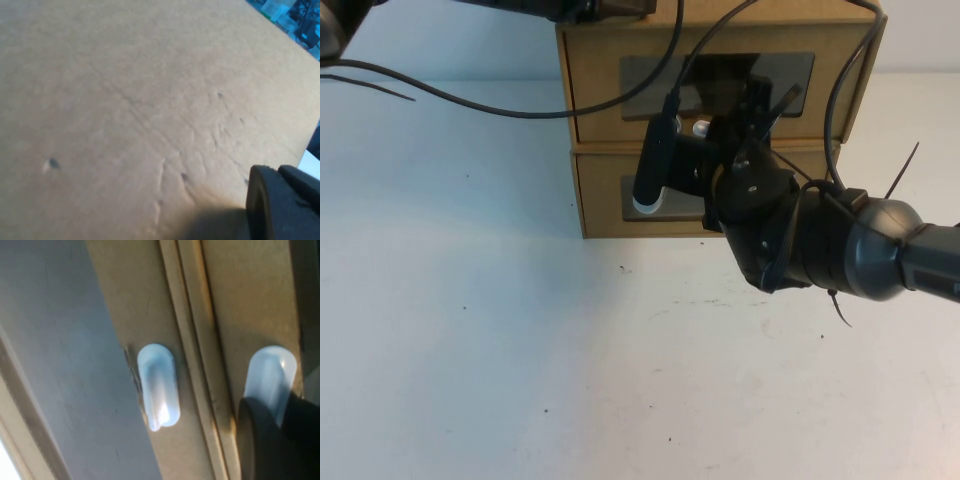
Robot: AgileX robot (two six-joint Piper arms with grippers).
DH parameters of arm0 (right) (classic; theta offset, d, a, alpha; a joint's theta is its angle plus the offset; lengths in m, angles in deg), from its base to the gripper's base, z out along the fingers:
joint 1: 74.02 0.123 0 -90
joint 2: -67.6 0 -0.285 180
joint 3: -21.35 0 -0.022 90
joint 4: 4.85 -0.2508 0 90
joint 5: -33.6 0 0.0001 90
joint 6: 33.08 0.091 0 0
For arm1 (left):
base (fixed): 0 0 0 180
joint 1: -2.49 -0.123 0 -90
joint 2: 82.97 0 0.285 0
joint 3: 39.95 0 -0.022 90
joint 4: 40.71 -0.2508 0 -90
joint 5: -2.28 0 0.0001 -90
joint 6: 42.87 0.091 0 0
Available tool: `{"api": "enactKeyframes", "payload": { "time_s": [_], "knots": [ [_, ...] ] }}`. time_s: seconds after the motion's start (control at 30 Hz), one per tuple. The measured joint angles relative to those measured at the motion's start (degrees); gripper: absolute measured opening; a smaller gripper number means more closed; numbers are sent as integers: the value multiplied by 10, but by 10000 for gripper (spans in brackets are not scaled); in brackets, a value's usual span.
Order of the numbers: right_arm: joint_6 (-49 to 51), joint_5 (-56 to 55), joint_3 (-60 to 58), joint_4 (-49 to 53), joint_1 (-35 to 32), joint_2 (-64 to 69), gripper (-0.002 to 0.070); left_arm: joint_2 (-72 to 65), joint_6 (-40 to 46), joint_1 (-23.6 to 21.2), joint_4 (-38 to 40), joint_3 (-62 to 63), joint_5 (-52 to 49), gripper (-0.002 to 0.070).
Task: Open the shoe box
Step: 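Pull the top drawer of the cardboard box fully open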
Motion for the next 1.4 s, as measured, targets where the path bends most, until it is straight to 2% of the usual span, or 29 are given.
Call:
{"api": "enactKeyframes", "payload": {
  "time_s": [0.3, 0.77, 1.1, 1.4],
  "knots": [
    [1, -9, 1, 1, -2, 0, 69, -6, -9, 26, -44, 2, 31, -6],
    [0, -21, -4, -50, -1, -12, 67, -31, -40, 27, -31, 13, 44, -6],
    [2, 31, -79, -52, 50, -55, 65, -36, -46, 28, -36, 16, 65, -6],
    [62, 61, -185, -41, 101, -114, 66, -38, -53, 29, -36, 16, 70, -6]
  ]
}}
